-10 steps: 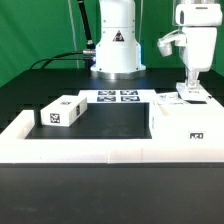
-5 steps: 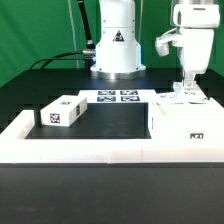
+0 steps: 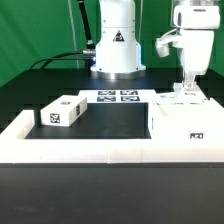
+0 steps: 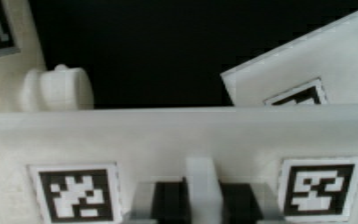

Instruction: Assemble cabinet

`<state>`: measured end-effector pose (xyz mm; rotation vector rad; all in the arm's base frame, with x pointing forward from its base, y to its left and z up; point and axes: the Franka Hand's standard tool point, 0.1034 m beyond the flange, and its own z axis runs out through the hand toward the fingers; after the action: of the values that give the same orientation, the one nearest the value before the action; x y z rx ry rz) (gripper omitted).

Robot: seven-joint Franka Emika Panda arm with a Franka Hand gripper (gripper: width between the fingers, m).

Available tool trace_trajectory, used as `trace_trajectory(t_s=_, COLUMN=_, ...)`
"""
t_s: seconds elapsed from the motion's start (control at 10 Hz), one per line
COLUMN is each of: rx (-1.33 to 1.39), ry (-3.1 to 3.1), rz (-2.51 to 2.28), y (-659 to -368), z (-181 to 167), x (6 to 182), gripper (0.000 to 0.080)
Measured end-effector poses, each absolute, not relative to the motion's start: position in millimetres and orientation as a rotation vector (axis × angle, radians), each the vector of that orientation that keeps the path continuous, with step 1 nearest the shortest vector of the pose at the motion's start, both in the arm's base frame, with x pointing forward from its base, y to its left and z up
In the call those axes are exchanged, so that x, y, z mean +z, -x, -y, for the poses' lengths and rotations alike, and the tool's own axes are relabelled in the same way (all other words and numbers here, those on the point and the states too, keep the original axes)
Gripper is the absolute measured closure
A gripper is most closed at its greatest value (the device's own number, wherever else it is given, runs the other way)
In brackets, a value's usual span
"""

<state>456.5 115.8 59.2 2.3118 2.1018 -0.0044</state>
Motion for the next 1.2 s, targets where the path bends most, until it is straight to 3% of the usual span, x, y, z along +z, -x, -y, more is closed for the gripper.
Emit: trace_trajectory(t_s=1.2, rx=0.004, ry=-2.283, rz=-2.131, y=-471.2, z=-117.8, x=58.9, gripper=0.0731)
